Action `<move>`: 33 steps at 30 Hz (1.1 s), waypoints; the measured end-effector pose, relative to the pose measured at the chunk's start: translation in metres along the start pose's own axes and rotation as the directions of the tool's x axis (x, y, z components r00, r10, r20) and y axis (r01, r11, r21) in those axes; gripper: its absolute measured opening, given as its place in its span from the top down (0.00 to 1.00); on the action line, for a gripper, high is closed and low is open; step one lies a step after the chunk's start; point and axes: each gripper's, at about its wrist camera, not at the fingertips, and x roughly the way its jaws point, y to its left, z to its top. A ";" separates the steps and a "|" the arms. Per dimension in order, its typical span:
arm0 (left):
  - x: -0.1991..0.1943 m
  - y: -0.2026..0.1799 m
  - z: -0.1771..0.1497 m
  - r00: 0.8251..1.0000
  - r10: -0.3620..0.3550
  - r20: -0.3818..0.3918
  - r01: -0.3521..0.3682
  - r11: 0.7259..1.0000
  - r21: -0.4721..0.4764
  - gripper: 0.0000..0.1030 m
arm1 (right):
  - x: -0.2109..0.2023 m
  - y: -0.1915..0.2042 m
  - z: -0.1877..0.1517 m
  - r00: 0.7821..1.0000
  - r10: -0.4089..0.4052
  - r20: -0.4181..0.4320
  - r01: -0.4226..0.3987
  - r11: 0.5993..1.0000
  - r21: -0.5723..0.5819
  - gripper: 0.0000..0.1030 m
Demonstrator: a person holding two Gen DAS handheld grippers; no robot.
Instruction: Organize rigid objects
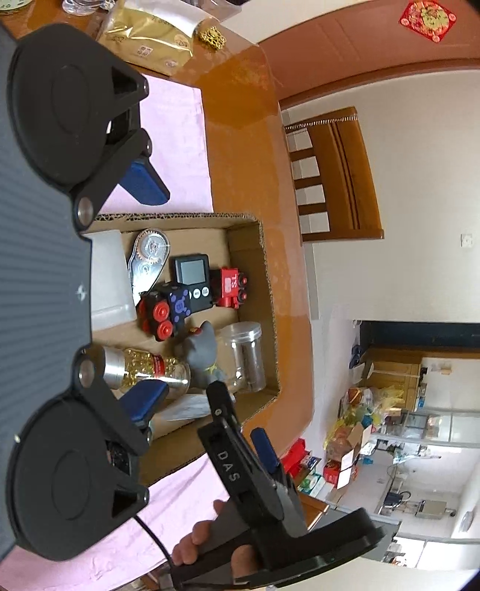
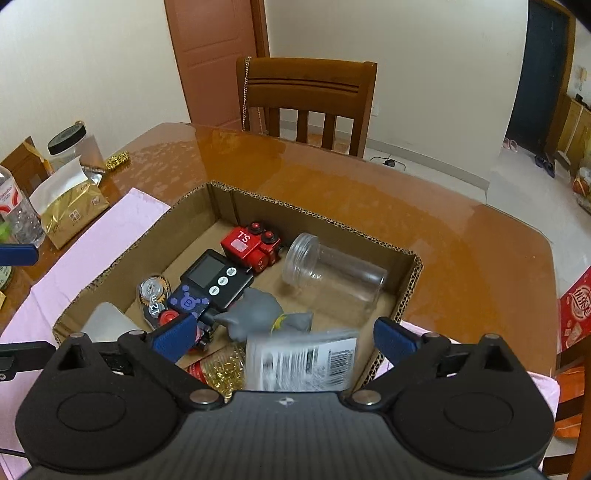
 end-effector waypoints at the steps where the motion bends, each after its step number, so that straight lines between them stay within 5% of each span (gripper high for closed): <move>1: -0.001 0.001 0.000 1.000 0.007 0.008 -0.007 1.000 -0.007 0.02 | -0.001 0.001 -0.001 1.000 -0.003 0.000 0.003 1.000 -0.001 0.00; 10: -0.006 0.009 0.000 0.999 0.032 0.001 -0.032 0.997 -0.069 0.01 | -0.015 0.006 -0.006 1.000 0.011 -0.027 -0.009 0.997 0.072 0.00; 22: -0.011 0.004 -0.007 0.990 0.095 -0.109 -0.104 0.992 -0.076 0.01 | -0.049 0.045 -0.026 0.965 -0.168 -0.203 0.203 0.965 0.167 0.00; 33: -0.036 -0.007 -0.019 0.981 0.114 -0.156 -0.125 0.990 -0.063 0.01 | -0.089 0.094 -0.059 0.931 -0.311 -0.192 0.354 0.897 0.264 0.00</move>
